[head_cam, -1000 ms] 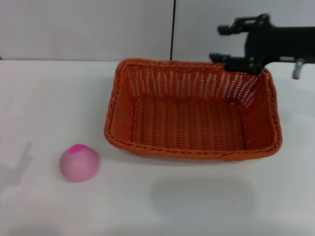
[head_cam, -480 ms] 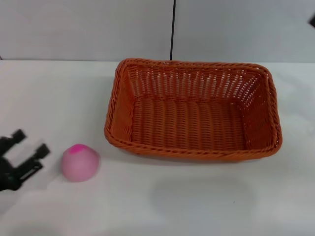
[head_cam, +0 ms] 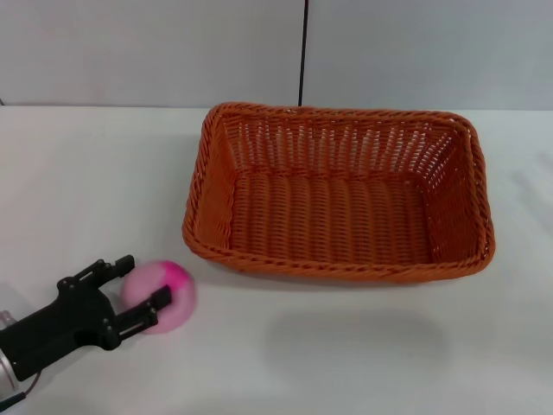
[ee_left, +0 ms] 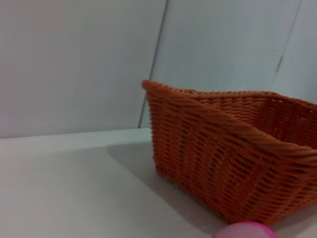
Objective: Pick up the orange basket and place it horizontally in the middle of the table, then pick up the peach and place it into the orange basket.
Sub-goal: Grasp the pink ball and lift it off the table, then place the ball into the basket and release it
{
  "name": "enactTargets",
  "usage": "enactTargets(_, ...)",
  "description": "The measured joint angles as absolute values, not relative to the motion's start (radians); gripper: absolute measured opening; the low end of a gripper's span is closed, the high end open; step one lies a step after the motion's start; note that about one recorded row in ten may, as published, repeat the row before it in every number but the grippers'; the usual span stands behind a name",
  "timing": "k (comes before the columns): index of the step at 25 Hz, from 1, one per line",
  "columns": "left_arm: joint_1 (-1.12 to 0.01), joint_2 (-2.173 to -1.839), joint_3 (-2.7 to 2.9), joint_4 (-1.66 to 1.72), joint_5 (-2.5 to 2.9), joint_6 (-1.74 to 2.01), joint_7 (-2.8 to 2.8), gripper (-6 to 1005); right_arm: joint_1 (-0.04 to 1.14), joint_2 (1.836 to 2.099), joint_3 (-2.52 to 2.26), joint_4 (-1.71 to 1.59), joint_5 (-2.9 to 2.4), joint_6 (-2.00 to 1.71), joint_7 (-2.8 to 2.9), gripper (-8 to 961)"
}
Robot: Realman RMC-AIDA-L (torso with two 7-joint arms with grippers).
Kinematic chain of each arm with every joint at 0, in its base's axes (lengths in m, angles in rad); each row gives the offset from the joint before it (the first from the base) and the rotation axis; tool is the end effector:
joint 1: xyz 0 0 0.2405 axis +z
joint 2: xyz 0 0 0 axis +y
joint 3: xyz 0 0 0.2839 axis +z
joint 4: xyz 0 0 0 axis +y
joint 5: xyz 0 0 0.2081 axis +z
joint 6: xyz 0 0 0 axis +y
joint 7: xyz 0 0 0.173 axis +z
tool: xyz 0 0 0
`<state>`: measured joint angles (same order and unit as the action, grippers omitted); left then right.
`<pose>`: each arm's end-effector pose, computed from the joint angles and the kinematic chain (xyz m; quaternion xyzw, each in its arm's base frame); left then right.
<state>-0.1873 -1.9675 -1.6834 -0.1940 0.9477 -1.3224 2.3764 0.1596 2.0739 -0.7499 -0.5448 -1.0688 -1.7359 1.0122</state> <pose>-0.3883 0.2351 -0.0668 -0.8790 -0.2869 -0.2521 0.2854 0.3149 0.2743 0.0654 -0.7336 0.1549 0.5212 0.4076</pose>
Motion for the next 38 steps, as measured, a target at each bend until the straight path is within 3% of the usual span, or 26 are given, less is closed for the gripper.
enactTargets(14,-0.150,-1.963,-1.693,-0.195,0.956,-1.356,2.378,642,0.162,2.072,-0.745,-0.518,-1.072,-1.730,1.010,595)
enactTargets(20,-0.139,-1.967,-1.719,-0.196,0.948,-1.396,2.385,453,0.159,2.072,-0.740,-0.504,-1.068,-1.730,1.008,595)
enactTargets(23,-0.138,-1.968,-1.792,-0.200,0.947,-1.445,2.382,426,0.158,2.072,-0.722,-0.493,-1.071,-1.731,1.008,596)
enactTargets(27,-0.143,-1.984,-1.875,-0.228,0.950,-1.500,2.375,391,0.159,2.072,-0.717,-0.480,-1.071,-1.733,1.006,596)
enactTargets(28,-0.154,-2.010,-1.888,-0.295,0.953,-1.523,2.370,383,0.160,2.072,-0.717,-0.479,-1.072,-1.734,1.006,596)
enactTargets(32,-0.176,-2.049,-1.885,-0.385,0.954,-1.523,2.363,349,0.159,2.072,-0.716,-0.477,-1.073,-1.740,1.006,596)
enactTargets(38,-0.272,-2.067,-1.796,-0.404,0.951,-1.565,2.359,302,0.160,2.074,-0.716,-0.463,-1.073,-1.750,1.006,596)
